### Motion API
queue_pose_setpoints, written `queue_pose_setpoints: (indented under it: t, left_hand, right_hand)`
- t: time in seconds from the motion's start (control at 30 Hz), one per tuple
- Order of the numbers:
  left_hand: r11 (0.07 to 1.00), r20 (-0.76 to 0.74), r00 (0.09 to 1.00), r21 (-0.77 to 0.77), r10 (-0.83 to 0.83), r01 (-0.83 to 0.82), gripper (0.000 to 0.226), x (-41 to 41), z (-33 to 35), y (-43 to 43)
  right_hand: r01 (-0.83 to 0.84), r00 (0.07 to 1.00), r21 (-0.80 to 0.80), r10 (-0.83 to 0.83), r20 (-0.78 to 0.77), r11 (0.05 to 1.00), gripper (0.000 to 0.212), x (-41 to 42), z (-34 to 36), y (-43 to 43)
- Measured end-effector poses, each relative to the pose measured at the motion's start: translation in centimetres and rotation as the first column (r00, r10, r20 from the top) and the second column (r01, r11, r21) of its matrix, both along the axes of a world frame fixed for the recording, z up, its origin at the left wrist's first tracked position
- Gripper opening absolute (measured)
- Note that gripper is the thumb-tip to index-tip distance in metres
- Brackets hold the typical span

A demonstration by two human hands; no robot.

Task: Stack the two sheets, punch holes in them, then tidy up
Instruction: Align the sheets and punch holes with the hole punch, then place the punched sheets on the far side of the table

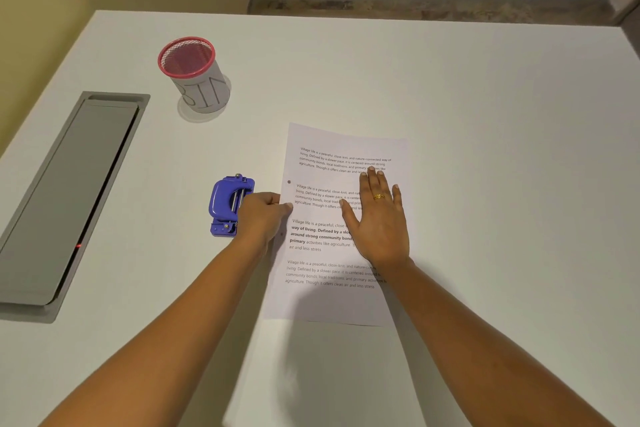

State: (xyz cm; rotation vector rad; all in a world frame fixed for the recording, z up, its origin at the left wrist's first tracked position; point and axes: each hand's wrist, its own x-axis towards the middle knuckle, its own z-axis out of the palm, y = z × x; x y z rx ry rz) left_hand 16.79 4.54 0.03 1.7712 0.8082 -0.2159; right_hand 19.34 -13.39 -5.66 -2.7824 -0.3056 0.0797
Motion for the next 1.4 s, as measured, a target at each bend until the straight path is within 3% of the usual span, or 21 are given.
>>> queue_pose_setpoints:
  t: [0.27,0.5,0.8,0.97,1.1,1.3,1.4]
  left_hand:
    - [0.999,0.040,0.999,0.039,-0.029,0.028,0.029,-1.7,0.3,-0.3]
    - [0.999,0.064,0.997,0.040,-0.038,0.035,0.026,-1.8,1.2,-0.5]
    - [0.999,0.115,0.993,-0.041,-0.013,0.018,0.011,-3.1,2.5,-0.9]
    - [0.985,0.142,0.989,-0.170,0.035,-0.011,0.021,-4.4,4.5,-1.0]
    - [0.967,0.167,0.985,-0.254,0.049,-0.005,0.023,-5.8,6.4,-1.4]
    - [0.952,0.203,0.973,-0.302,0.107,-0.042,0.027,-7.7,8.2,-1.9]
    - [0.962,0.232,0.969,-0.271,0.090,-0.025,0.021,-8.6,8.7,-2.1]
  right_hand:
    - [0.006,1.000,0.013,-0.006,0.010,1.000,0.065,-0.1,0.0,0.0]
    - [-0.034,0.993,0.118,0.046,-0.105,0.992,0.060,0.1,1.4,-0.9]
    - [0.259,0.946,0.347,-0.165,-0.277,0.901,0.055,-3.0,3.8,-5.4]
    - [0.437,0.889,0.520,-0.267,-0.372,0.734,0.053,-4.6,5.9,-6.8]
    - [0.593,0.797,0.618,-0.264,-0.544,0.516,0.050,-5.7,7.8,-7.4]
    - [0.574,0.818,0.772,-0.160,-0.552,0.273,0.018,-7.4,10.2,-7.9]
    - [0.539,0.843,0.809,-0.163,-0.513,0.236,0.014,-8.0,11.1,-8.3]
